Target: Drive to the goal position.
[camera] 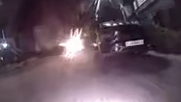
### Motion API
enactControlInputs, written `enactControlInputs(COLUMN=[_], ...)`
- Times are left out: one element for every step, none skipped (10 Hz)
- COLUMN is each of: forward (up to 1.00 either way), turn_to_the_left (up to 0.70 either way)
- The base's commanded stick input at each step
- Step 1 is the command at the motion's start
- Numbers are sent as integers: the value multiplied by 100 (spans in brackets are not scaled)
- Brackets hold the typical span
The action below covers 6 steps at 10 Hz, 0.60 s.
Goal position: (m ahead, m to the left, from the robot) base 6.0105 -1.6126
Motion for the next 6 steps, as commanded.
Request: enactControlInputs(forward=[60, 60, 60, 60, 60, 60], turn_to_the_left=[0, 0, 0, 0, 0, 0])
